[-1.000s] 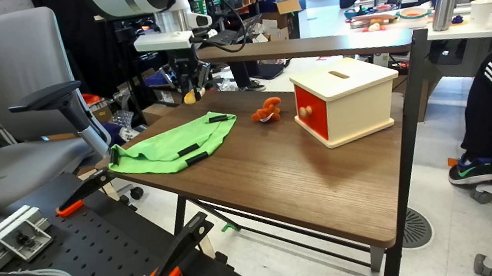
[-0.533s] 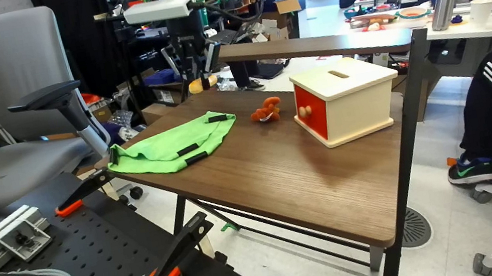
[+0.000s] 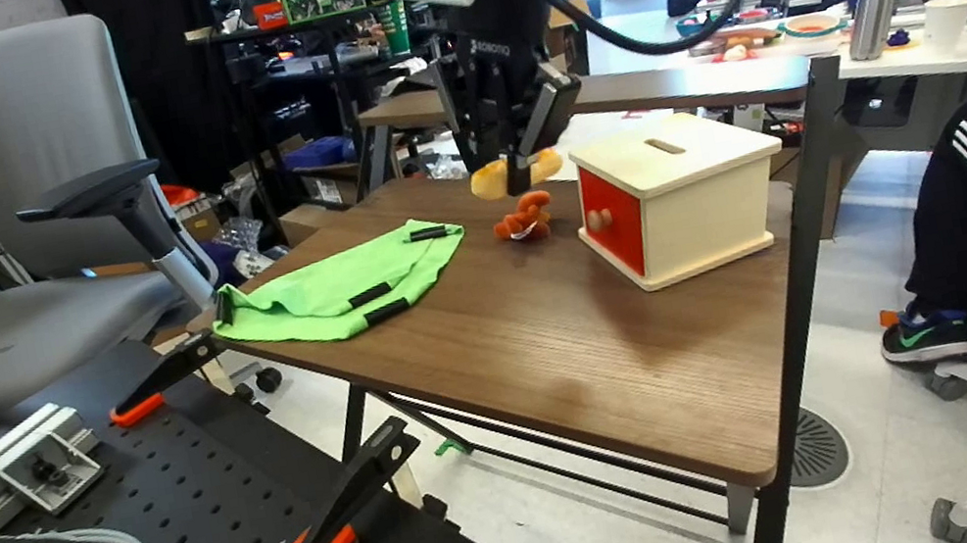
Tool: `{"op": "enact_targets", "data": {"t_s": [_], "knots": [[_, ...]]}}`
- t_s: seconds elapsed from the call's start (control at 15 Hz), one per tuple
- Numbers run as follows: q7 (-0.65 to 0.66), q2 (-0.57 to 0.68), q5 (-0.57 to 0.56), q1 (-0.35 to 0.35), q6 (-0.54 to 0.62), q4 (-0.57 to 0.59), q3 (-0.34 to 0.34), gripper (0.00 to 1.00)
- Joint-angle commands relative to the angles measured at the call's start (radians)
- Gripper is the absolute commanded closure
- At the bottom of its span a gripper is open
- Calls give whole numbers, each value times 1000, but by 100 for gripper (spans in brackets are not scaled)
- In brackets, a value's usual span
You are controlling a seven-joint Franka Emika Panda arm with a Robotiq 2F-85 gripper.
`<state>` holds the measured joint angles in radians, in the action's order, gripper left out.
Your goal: Move the yellow object to the right
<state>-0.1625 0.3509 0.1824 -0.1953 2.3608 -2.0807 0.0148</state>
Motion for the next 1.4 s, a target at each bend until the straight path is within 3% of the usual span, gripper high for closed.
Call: {"op": "enact_targets", "data": {"t_s": [0.0, 0.33, 0.73, 1.33], "knots": [[-81, -43, 140, -88, 36, -79, 30, 90], [-77, 11, 212, -141, 67, -61, 76, 90], [166, 129, 141, -96, 81, 6, 131, 90], [370, 303, 90, -62, 40, 153, 161, 90]]}}
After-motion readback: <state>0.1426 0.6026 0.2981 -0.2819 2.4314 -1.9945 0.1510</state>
